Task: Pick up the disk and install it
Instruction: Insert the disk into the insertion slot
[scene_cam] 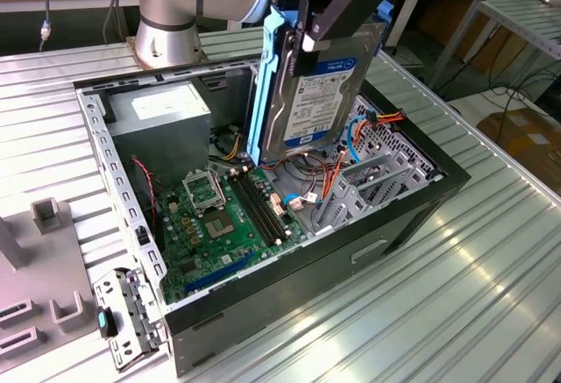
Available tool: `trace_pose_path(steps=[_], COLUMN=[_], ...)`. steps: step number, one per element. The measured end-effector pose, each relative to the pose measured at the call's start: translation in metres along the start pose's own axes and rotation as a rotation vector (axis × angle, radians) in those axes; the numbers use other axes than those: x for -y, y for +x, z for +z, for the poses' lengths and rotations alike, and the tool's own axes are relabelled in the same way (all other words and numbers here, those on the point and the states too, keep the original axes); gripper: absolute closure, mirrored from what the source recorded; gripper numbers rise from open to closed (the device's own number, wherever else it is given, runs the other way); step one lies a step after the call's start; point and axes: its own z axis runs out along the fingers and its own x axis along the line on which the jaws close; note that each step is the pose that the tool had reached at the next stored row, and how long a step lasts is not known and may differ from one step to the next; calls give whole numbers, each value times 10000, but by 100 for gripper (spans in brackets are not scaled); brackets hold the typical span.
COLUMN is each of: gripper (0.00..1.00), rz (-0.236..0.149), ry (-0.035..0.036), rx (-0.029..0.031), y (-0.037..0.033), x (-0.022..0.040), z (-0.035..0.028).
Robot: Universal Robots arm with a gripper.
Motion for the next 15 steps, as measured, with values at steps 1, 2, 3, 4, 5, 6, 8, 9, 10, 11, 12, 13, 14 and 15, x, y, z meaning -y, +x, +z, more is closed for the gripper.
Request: trace_pose_path(steps=[1,2,3,4,5,6,8,9,10,11,12,13,14,15], gripper=[63,63,63,63,63,63,63,63,63,63,63,63,63,63], rz=[0,0,0,-1,0,0,0,0,0,0,0,0,0,0], ry=[-1,-1,0,0,0,0,-1,0,0,-1,0,0,0,0], rx=[-1,-1,0,0,0,0,-1,-1,0,0,0,0,0,0], y=[5,9,14,19,26,32,41,44,48,51,54,59,63,66], x=[9,16,24,31,42,50,67,73,79,86,92,103,111,118], z=[1,1,2,3,4,5,7,8,9,9,10,11,12,12])
